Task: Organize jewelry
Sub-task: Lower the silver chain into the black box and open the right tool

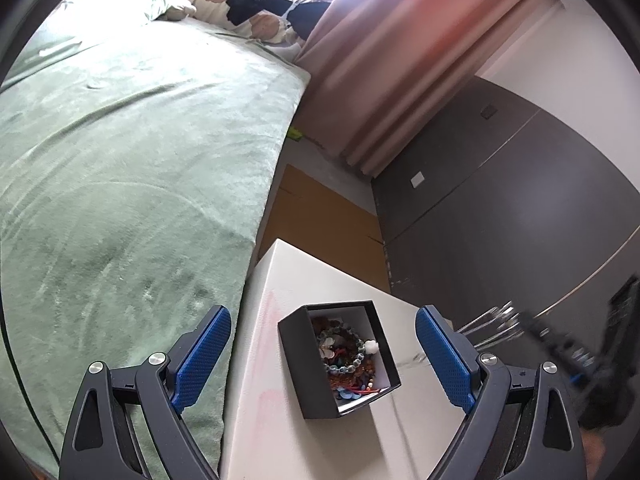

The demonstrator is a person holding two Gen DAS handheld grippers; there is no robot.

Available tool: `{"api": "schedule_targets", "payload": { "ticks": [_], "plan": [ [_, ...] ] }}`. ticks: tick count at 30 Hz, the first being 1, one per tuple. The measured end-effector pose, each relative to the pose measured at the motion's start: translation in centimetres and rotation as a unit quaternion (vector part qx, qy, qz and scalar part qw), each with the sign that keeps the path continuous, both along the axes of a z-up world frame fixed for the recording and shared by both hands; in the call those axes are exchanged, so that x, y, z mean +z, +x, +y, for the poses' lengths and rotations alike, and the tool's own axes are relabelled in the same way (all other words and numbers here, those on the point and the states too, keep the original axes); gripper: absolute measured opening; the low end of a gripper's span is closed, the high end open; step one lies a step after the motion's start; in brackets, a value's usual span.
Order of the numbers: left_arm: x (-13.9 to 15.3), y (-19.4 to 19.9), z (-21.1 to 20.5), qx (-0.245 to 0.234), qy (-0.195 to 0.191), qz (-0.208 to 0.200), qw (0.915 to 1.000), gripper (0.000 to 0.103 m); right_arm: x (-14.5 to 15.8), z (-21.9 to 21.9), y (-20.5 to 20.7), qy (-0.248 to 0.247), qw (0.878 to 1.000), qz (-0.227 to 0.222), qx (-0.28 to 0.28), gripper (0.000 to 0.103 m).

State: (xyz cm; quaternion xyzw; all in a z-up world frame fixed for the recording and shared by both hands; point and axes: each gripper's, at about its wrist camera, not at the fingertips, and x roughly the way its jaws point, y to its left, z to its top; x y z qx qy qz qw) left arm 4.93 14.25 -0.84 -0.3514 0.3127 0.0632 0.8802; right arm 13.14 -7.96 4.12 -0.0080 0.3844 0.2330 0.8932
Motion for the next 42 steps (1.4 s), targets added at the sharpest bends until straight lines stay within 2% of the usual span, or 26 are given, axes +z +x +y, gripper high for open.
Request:
{"api": "schedule_targets", "payload": {
  "ticks": [5, 9, 12, 19, 22, 26, 27, 29, 30, 31, 38, 40, 42],
  "plan": [
    [0.0, -0.2, 0.4, 0.003, -0.007, -0.002, 1.0000, 0.094, 5.1, 2.2, -1.1, -0.005, 0.999, -0.049, 0.018, 0.006],
    [0.0, -0.4, 0.7, 0.004, -0.014, -0.003, 0.9999, 0.094, 7.8, 4.4, -2.0, -0.006, 0.997, -0.075, 0.035, 0.006],
    [0.1, -0.6, 0.8, 0.005, -0.016, -0.004, 0.9999, 0.094, 8.5, 5.9, -2.6, -0.007, 0.995, -0.086, 0.045, 0.006],
    [0.0, -1.1, 1.6, 0.012, -0.019, -0.003, 0.9997, 0.094, 6.1, 8.2, -2.6, 0.003, 0.996, -0.064, 0.065, 0.006],
    [-0.1, -1.2, 1.8, 0.016, -0.019, 0.000, 0.9997, 0.094, 4.3, 9.1, -2.3, 0.012, 0.996, -0.040, 0.074, 0.006],
    [-0.3, -1.2, 1.9, 0.022, -0.016, 0.006, 0.9996, 0.094, 0.4, 9.8, -1.1, 0.014, 0.997, 0.015, 0.076, 0.007],
    [-0.3, -1.2, 1.8, 0.022, -0.014, 0.008, 0.9996, 0.094, -0.3, 9.5, -0.9, 0.013, 0.997, 0.023, 0.070, 0.011],
    [-0.5, -1.0, 1.6, 0.020, -0.010, 0.012, 0.9997, 0.094, -1.2, 8.5, -0.7, 0.023, 0.997, 0.031, 0.060, 0.034],
    [-0.5, -0.9, 1.4, 0.018, -0.006, 0.015, 0.9997, 0.094, -1.5, 7.6, -0.7, 0.031, 0.998, 0.031, 0.050, 0.054],
    [-0.5, -0.7, 1.0, 0.016, -0.001, 0.019, 0.9997, 0.094, -1.7, 6.7, -0.8, 0.038, 0.998, 0.028, 0.041, 0.063],
    [0.0, -0.2, -2.2, -0.017, 0.041, 0.029, 0.9986, 0.094, -3.4, 1.1, -2.3, 0.036, 0.999, 0.039, -0.001, 0.065],
    [0.1, -0.1, -3.4, -0.028, 0.057, 0.032, 0.9974, 0.094, -3.7, 0.0, -2.7, 0.035, 0.998, 0.042, -0.008, 0.075],
    [0.3, 0.0, -4.4, -0.036, 0.073, 0.030, 0.9962, 0.094, -4.0, -1.6, -3.3, 0.041, 0.998, 0.041, -0.015, 0.079]
  ]
}}
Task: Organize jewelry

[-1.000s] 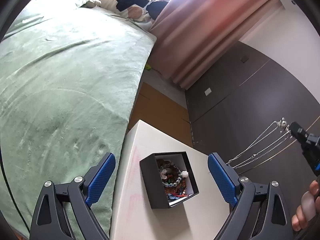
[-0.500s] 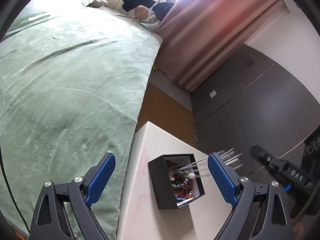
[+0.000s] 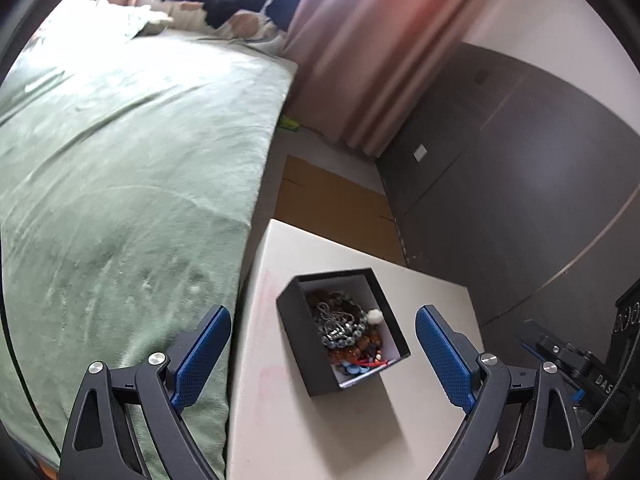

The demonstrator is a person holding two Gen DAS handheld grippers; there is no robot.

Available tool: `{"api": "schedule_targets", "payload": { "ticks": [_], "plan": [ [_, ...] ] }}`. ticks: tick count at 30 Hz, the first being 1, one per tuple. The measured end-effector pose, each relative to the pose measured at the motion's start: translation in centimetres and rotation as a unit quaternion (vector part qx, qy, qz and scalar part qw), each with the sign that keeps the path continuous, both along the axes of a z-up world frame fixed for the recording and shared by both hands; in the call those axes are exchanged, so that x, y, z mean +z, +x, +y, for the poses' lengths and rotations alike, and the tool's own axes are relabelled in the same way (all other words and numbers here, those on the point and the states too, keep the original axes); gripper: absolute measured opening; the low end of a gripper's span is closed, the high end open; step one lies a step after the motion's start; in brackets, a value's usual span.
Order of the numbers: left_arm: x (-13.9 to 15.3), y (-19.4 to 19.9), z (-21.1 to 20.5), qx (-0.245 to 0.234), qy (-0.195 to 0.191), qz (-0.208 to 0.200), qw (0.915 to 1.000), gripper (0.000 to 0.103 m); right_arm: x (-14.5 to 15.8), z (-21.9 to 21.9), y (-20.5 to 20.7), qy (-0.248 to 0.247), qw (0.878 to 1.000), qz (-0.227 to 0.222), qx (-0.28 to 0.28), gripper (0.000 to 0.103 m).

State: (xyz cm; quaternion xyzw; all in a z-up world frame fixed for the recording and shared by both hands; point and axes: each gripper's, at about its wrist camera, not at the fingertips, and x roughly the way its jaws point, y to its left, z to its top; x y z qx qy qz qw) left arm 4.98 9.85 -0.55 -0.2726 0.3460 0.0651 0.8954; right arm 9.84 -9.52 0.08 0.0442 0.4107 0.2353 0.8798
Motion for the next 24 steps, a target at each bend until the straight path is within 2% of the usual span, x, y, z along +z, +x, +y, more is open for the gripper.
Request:
{"api": "schedule_targets", "payload": {
  "ticks": [3, 5, 9, 14, 18, 20, 24],
  "plan": [
    [0.5, 0.3, -2.2, -0.028, 0.036, -0.001, 0.9990, 0.094, -0.5, -2.2, -0.7, -0.007, 1.000, -0.002, -0.018, 0.085],
    [0.6, 0.5, -3.2, -0.042, 0.042, 0.000, 0.9982, 0.097, -0.7, -3.6, -1.2, -0.021, 0.999, -0.005, -0.035, 0.090],
    [0.9, 0.9, -5.6, -0.067, 0.069, 0.002, 0.9954, 0.101, -1.0, -6.4, -2.2, -0.017, 0.998, -0.006, -0.054, 0.103],
    [0.8, 0.7, -8.1, -0.079, 0.085, 0.006, 0.9932, 0.103, -1.8, -9.6, -3.1, -0.028, 0.997, -0.018, -0.068, 0.103],
    [0.9, 0.0, -10.0, -0.082, 0.108, 0.004, 0.9908, 0.103, -2.3, -11.4, -2.7, -0.012, 0.997, -0.003, -0.070, 0.103],
    [1.0, -0.5, -10.7, -0.081, 0.108, -0.001, 0.9909, 0.103, -2.5, -11.8, -2.8, -0.029, 0.997, -0.007, -0.073, 0.103],
    [1.3, -1.2, -12.0, -0.082, 0.121, -0.013, 0.9892, 0.103, -2.2, -12.4, -3.4, -0.025, 0.998, -0.016, -0.055, 0.103]
  ]
}}
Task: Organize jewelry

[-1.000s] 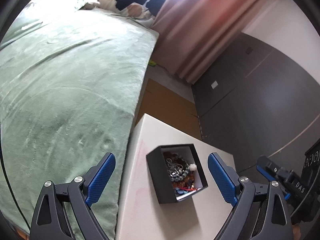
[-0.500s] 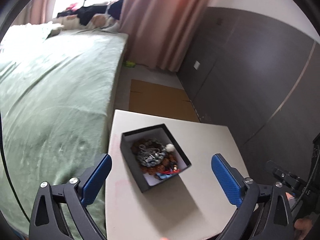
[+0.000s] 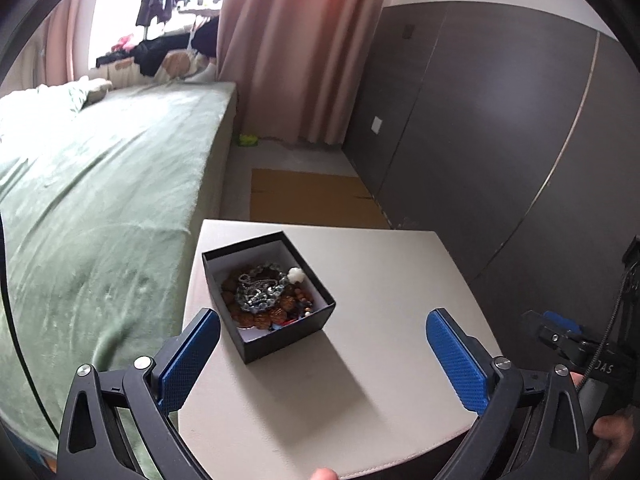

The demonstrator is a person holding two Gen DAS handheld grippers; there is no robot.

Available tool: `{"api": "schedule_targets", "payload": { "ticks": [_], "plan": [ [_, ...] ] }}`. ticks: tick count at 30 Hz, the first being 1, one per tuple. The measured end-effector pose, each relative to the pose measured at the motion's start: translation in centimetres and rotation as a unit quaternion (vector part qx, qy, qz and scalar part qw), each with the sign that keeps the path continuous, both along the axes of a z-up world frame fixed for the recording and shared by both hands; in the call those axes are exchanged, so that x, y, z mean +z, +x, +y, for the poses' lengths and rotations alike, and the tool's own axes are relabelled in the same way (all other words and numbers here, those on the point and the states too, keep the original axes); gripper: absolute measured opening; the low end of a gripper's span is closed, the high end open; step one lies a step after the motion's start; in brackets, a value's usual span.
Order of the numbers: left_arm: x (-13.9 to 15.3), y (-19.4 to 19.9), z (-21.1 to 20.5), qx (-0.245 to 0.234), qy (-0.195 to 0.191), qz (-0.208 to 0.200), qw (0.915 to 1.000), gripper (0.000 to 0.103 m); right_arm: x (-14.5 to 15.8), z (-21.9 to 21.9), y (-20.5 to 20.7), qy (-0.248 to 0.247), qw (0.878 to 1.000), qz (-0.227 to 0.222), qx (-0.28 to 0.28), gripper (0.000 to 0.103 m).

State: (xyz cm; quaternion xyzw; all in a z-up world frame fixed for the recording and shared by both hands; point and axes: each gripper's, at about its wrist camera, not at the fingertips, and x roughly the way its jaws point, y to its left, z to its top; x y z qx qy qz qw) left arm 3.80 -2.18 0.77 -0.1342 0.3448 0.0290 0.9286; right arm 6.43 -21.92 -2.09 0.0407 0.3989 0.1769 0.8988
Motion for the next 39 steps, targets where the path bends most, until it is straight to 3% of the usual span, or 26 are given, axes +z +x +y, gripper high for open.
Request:
{"api": "schedule_targets", "payload": {
  "ticks": [14, 39],
  "plan": [
    [-0.5, -0.4, -2.0, 0.012, 0.016, -0.016, 0.9997, 0.103, 0.7, -2.2, -1.8, -0.014, 1.000, -0.012, -0.003, 0.103],
    [-1.0, -0.4, -2.9, 0.006, 0.023, -0.016, 0.9996, 0.103, 0.6, -1.2, -2.4, -0.020, 1.000, -0.008, 0.009, 0.103]
  ]
}}
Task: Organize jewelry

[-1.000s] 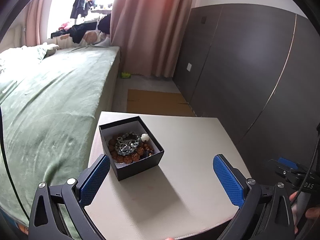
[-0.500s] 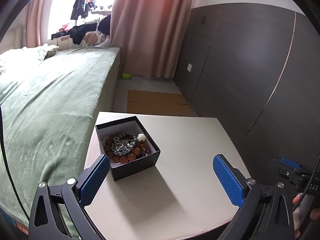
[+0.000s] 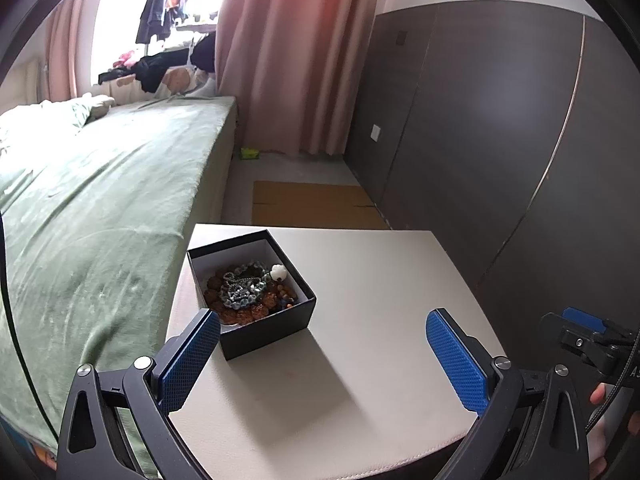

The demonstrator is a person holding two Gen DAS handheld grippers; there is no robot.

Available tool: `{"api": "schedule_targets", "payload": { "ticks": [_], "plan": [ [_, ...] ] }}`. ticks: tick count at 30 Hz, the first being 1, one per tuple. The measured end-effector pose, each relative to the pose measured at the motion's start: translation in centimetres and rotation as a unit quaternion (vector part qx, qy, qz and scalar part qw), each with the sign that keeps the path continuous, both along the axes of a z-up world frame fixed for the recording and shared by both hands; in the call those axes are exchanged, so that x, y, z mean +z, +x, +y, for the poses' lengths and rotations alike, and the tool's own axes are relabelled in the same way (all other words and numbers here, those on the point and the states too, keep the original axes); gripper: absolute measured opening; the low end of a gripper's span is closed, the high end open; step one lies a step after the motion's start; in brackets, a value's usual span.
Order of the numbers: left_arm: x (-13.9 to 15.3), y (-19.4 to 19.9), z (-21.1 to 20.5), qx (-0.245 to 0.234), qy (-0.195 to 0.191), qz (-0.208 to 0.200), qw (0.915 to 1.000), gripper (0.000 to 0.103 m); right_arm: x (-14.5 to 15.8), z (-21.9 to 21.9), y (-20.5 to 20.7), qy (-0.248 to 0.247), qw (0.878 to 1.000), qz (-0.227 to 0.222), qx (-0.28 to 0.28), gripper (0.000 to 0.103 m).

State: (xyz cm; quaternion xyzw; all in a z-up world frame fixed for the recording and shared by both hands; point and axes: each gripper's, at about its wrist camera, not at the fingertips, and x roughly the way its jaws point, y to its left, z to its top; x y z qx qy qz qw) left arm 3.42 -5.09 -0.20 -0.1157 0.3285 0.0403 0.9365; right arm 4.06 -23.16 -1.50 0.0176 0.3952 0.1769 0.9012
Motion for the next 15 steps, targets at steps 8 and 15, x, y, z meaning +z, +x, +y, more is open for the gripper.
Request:
{"api": "schedule_targets", "payload": {
  "ticks": [8, 15],
  "plan": [
    [0.01, -0.03, -0.15, -0.001, 0.001, 0.002, 1.0000, 0.103, 0.14, 0.01, 0.06, -0.011, 1.000, -0.001, 0.000, 0.103],
    [0.11, -0.03, -0.13, -0.002, 0.000, 0.002, 1.0000, 0.103, 0.07, 0.07, 0.12, -0.013, 1.000, -0.001, -0.002, 0.103]
  ]
}}
